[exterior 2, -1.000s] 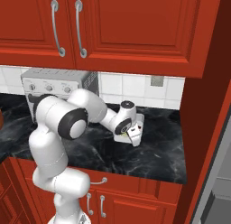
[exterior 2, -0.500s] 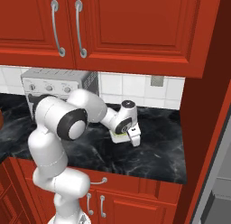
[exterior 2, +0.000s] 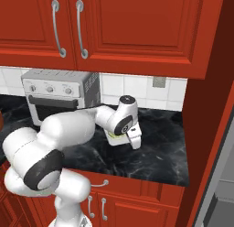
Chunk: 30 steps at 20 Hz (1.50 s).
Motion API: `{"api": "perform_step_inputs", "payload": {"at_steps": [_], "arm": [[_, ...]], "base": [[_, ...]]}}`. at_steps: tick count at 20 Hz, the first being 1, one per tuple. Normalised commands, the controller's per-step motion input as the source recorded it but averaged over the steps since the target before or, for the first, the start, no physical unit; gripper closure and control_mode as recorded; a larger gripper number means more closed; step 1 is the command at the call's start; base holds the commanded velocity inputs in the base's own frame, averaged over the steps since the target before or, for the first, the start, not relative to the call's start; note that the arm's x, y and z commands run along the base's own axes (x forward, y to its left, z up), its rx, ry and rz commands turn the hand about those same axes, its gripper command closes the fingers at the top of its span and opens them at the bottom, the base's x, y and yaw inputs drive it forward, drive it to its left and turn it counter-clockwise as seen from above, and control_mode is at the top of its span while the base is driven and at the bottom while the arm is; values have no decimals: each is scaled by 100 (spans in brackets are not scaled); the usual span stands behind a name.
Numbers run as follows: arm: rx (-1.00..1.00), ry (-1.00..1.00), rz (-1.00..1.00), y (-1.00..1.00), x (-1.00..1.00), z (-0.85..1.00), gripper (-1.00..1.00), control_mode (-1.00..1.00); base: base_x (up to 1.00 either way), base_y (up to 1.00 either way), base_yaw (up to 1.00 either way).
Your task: Place the tupperware on the second highest shelf of the fridge. Make space for the tupperware among the existing items by rearranging them on the shelves if needed. Close the fridge door when finished.
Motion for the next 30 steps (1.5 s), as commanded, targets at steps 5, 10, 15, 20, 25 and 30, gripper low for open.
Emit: {"api": "perform_step_inputs", "payload": {"at_steps": [5,10,15,20,25,30], "arm": [[0,-1,-3,5,-100,85,100,-100],[9,-4,-21,34,-92,90,100,-100],[15,-2,-27,51,-75,73,100,-100],[15,0,-23,55,-63,57,100,-100],[8,0,-7,35,-39,50,100,-100],[0,0,0,2,-1,5,100,-100]], "base": [[0,0,0],[0,0,0],[0,0,0],[0,0,0],[0,0,0],[0,0,0]]}}
